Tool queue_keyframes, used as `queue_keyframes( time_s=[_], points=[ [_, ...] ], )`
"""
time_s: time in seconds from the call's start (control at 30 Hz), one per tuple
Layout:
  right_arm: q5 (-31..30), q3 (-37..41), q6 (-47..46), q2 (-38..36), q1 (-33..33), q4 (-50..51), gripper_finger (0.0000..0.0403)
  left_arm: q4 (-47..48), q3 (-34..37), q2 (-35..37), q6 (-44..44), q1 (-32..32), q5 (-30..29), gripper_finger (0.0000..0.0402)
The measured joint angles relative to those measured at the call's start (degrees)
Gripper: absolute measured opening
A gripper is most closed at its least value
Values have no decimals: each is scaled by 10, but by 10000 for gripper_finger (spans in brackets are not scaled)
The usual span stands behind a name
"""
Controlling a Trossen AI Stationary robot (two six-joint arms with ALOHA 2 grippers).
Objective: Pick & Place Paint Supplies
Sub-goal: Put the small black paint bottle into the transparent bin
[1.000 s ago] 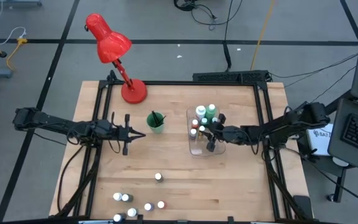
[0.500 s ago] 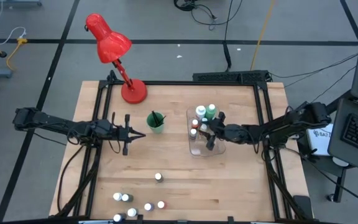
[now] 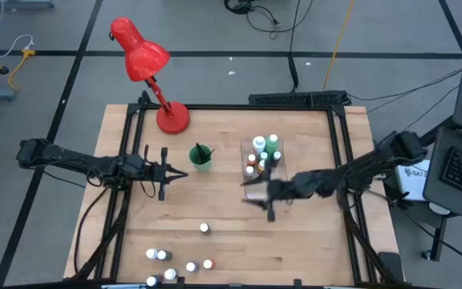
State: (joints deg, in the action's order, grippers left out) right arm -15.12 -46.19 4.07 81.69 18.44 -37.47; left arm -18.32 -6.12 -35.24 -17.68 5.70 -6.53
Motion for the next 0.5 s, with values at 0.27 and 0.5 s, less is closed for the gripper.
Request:
queue_keyframes(
  time_s=[0.27, 0.5],
  points=[
    [69, -185, 29, 209, 4, 39, 229, 0, 0, 0, 4, 0, 0, 15],
    [195, -324, 15, 327, -22, 97, 238, 1, 0, 0, 2, 0, 0, 15]
  ],
)
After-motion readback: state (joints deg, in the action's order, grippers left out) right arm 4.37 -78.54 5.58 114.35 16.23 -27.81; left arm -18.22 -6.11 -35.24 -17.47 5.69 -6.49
